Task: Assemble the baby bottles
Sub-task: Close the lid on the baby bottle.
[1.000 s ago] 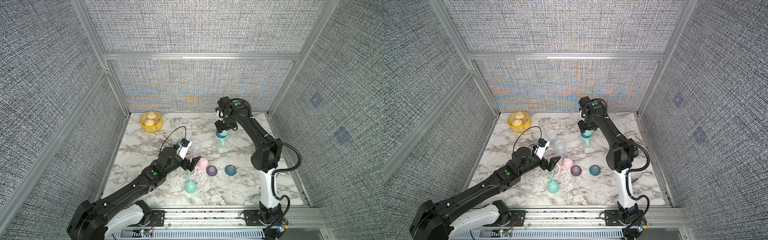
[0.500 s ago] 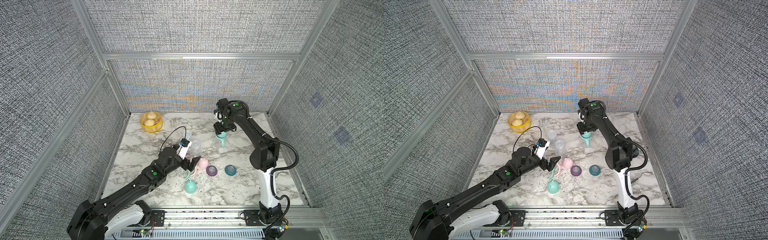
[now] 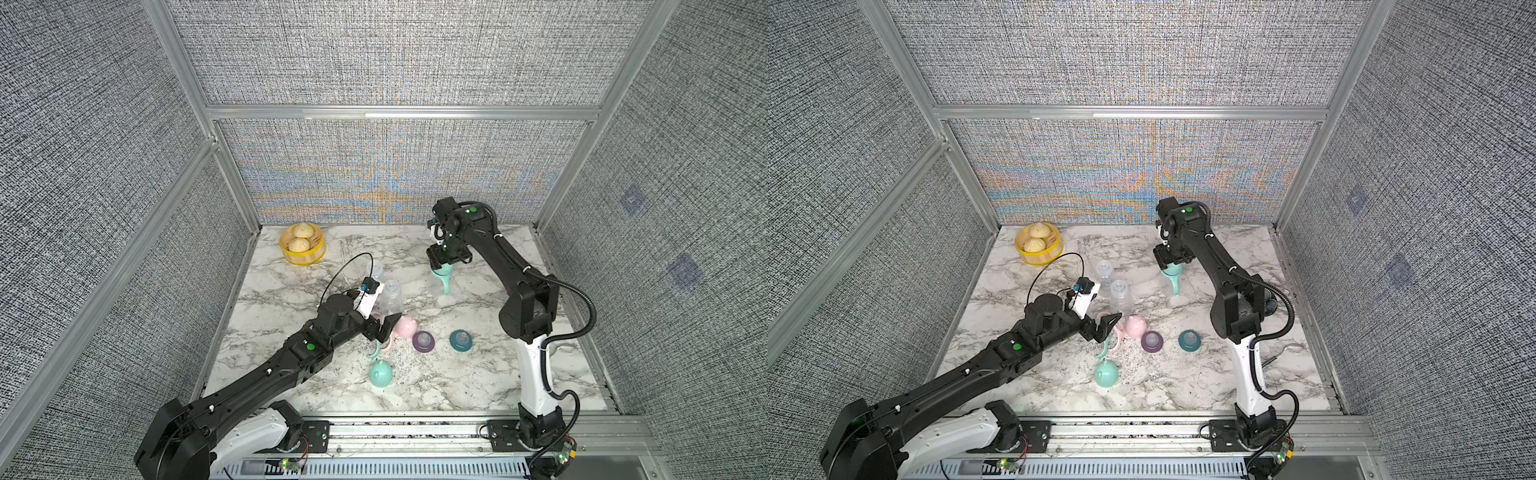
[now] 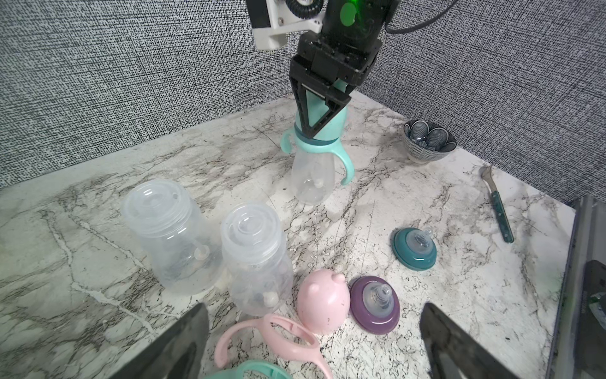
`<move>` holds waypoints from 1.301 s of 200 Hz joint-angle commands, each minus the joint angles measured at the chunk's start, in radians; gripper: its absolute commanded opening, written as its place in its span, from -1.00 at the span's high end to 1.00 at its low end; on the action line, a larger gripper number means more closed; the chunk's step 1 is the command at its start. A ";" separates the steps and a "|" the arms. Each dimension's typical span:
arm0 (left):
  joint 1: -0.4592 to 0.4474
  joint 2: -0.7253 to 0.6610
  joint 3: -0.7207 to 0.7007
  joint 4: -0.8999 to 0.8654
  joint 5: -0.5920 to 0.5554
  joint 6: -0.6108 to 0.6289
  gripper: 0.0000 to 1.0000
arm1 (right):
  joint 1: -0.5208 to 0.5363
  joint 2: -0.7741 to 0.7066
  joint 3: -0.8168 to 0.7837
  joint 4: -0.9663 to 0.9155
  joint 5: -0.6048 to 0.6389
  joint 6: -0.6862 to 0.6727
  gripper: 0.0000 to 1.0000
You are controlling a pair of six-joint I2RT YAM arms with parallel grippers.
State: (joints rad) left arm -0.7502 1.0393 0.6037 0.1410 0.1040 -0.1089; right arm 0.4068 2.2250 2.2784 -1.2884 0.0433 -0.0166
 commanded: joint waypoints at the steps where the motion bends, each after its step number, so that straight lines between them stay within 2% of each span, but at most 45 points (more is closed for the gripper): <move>1: 0.001 -0.001 0.003 0.006 -0.007 0.005 -1.00 | 0.001 0.022 0.022 -0.060 -0.010 -0.014 -0.43; 152: 0.001 -0.005 0.004 0.002 -0.009 0.006 -1.00 | -0.001 0.122 0.089 -0.183 0.024 -0.036 -0.49; 188: 0.002 0.002 0.004 0.005 -0.007 0.006 -1.00 | -0.001 0.112 0.086 -0.186 0.036 -0.031 -0.49; 260: 0.000 -0.007 0.001 0.002 -0.010 0.006 -1.00 | -0.003 0.027 0.057 -0.077 0.007 -0.014 -0.53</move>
State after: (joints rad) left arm -0.7502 1.0382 0.6037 0.1406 0.1040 -0.1085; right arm 0.4049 2.2761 2.3337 -1.3853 0.0509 -0.0372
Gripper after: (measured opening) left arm 0.999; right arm 0.765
